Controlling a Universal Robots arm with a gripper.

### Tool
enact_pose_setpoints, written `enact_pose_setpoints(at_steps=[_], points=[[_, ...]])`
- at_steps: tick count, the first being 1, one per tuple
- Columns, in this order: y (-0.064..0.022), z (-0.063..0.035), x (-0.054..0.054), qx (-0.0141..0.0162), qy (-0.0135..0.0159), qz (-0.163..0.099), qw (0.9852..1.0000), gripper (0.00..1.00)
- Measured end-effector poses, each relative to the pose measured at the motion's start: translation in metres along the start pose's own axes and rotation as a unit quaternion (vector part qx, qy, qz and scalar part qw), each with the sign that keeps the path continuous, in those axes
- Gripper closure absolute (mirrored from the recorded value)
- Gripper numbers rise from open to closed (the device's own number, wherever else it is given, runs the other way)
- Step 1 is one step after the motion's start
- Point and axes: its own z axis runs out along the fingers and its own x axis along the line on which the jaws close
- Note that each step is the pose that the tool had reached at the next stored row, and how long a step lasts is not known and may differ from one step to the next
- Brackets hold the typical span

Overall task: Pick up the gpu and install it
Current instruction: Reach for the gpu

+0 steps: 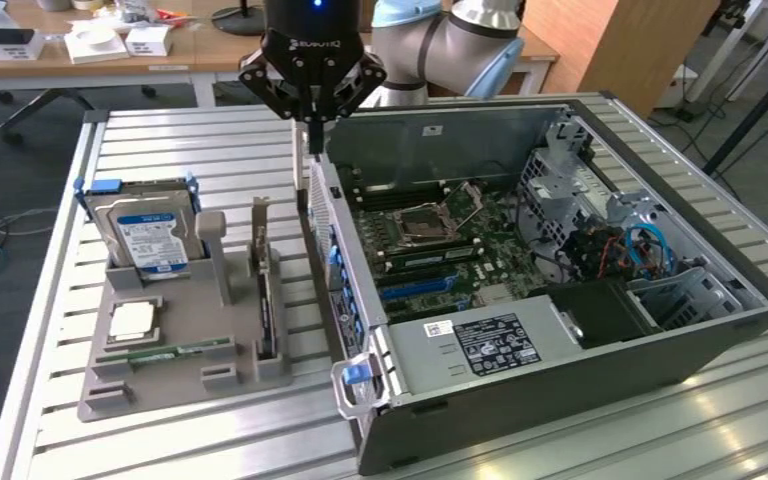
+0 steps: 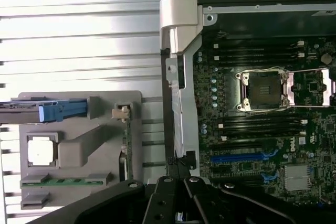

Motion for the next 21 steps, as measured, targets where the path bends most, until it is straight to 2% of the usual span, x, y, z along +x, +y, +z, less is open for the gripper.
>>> enact_pose_setpoints(at_steps=[21], points=[[-0.0031,-0.0010,0.044,0.0000,0.0000,0.000,1.0000,0.90]])
